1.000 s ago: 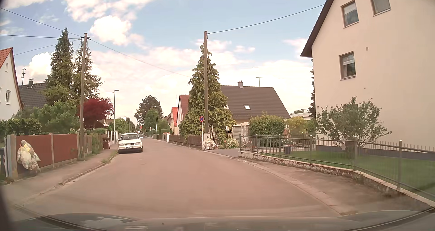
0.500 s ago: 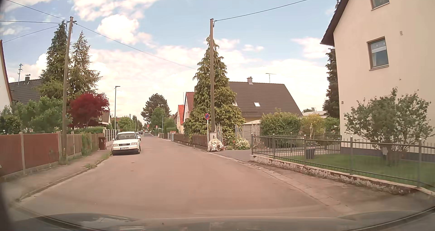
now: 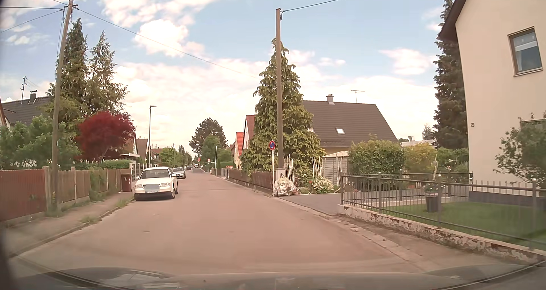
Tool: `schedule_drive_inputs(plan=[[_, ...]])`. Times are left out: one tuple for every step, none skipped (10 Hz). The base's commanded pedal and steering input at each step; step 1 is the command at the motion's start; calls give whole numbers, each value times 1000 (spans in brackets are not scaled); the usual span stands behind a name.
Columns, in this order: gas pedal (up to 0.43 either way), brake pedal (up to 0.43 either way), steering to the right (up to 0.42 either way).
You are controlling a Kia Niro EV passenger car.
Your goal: Follow the waypoints while adhering to traffic rules and regulations
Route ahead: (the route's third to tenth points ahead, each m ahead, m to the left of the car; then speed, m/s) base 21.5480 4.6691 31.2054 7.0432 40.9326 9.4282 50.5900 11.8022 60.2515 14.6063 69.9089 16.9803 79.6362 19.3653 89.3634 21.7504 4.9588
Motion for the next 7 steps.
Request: schedule_drive_inputs(plan=[[67, 18, -86], [59, 18, -96], [59, 18, -107], [28, 18, -110], [8, 18, -110], [0, 18, -110], [0, 18, -109]])
